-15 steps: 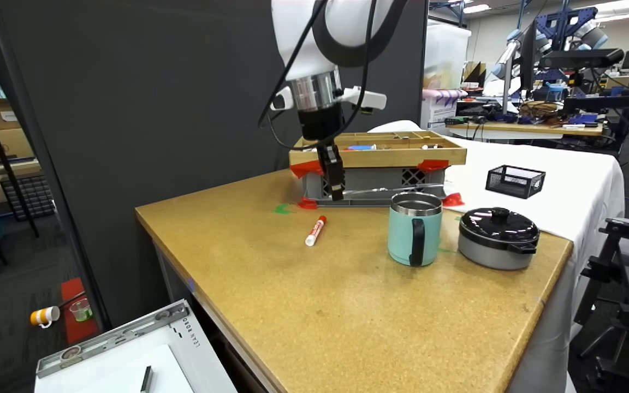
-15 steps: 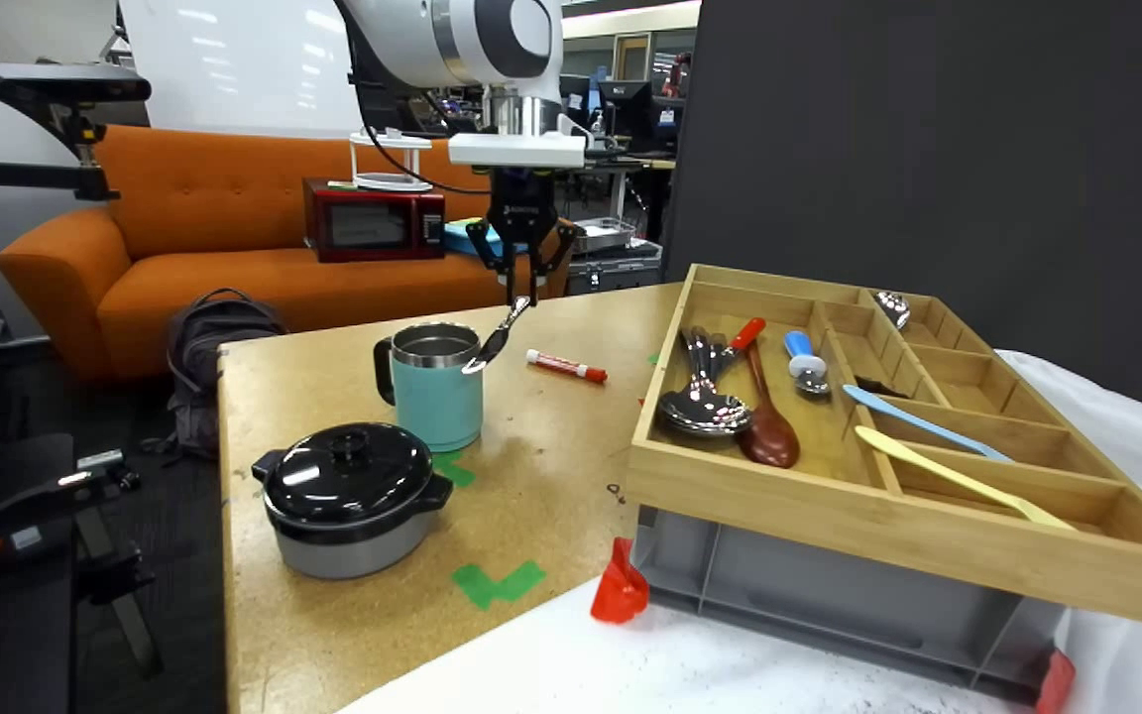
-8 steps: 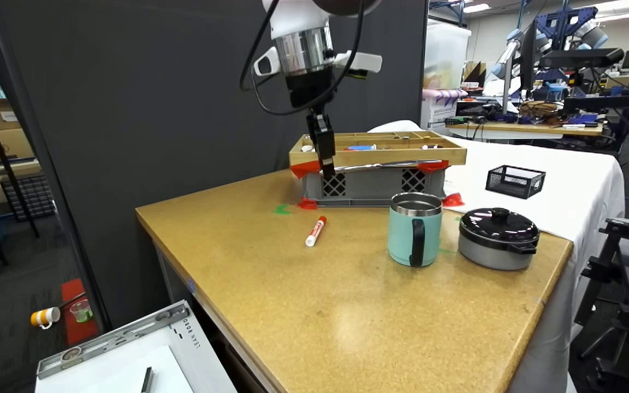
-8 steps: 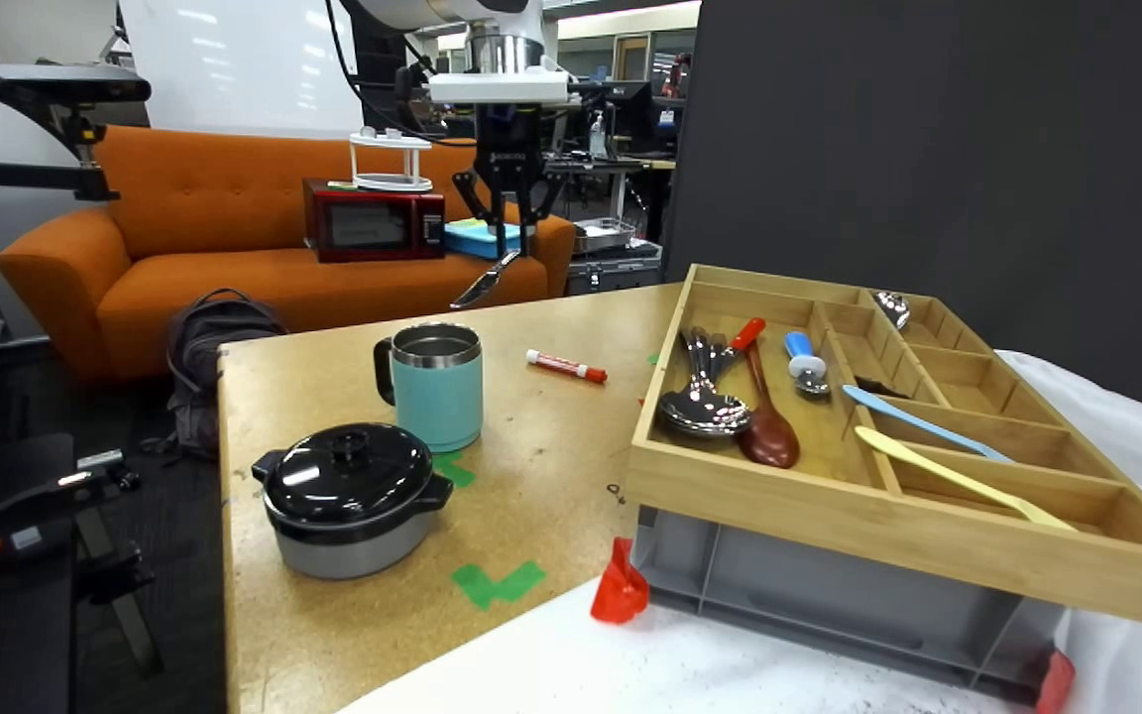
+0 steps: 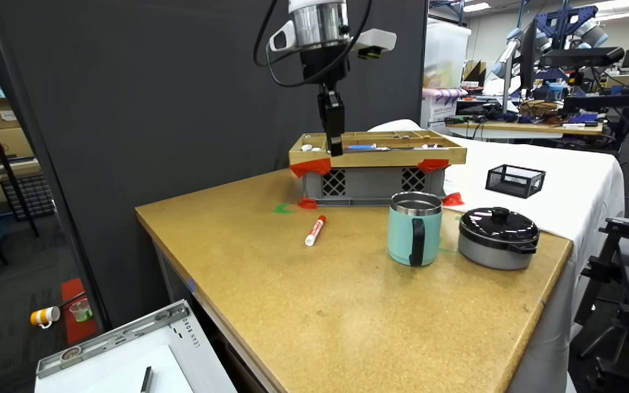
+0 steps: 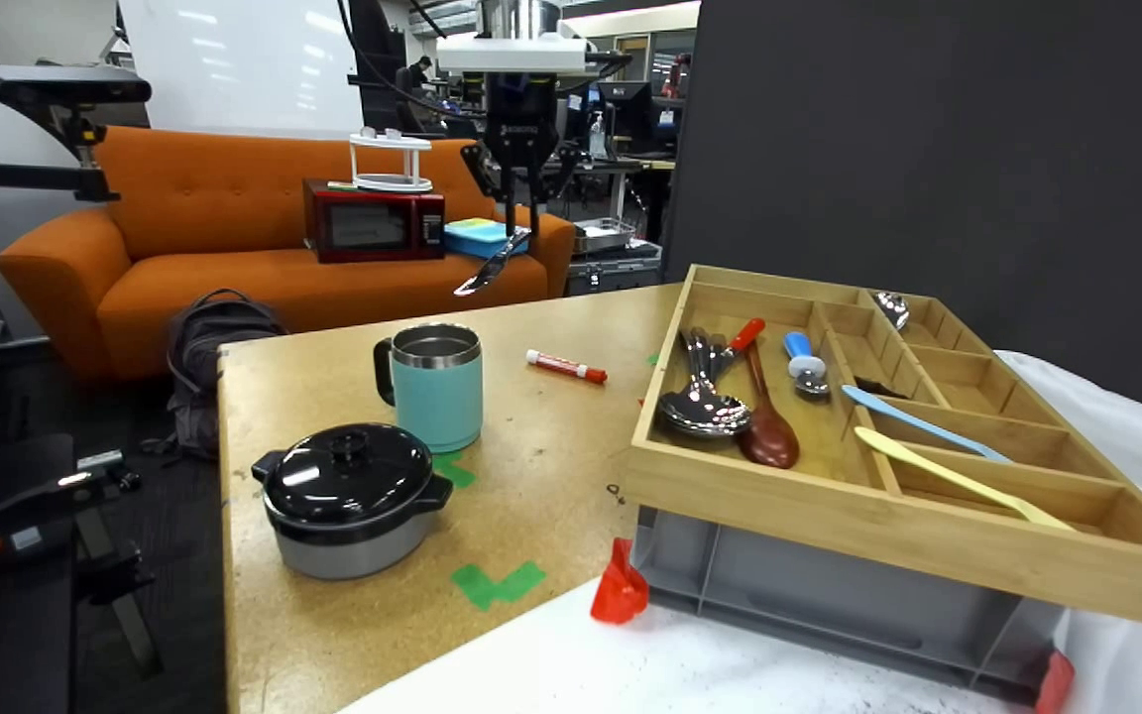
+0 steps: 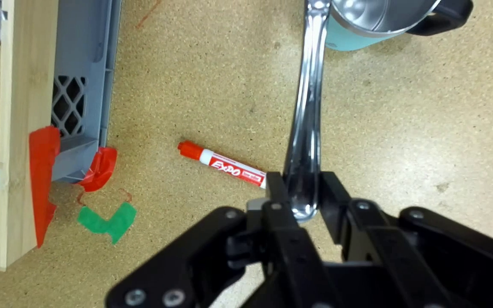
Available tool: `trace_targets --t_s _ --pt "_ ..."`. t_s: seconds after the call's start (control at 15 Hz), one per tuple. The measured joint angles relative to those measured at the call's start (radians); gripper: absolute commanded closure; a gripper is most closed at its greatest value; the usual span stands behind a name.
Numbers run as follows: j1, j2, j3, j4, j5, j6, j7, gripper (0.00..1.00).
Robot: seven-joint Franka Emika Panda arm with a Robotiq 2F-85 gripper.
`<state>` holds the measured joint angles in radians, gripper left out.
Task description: Put the butter knife in the mug
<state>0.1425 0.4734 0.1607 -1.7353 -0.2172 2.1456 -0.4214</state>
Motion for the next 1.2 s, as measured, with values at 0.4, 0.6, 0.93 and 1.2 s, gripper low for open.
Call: trace_targets --t_s 0.4,0.6,0.93,1.2 --pt "-0.051 -0.135 0.016 -0.187 0.109 0.116 -0.108 0.75" --pt "-0.055 -0.163 0.017 -0.228 0.115 0.139 -0.115 0.75" --pt "-0.055 -0.163 0.017 -0.229 0.115 0.142 -0.115 0.75" --pt "-0.055 -0.161 0.017 -0.230 0.116 0.142 -0.115 0.94"
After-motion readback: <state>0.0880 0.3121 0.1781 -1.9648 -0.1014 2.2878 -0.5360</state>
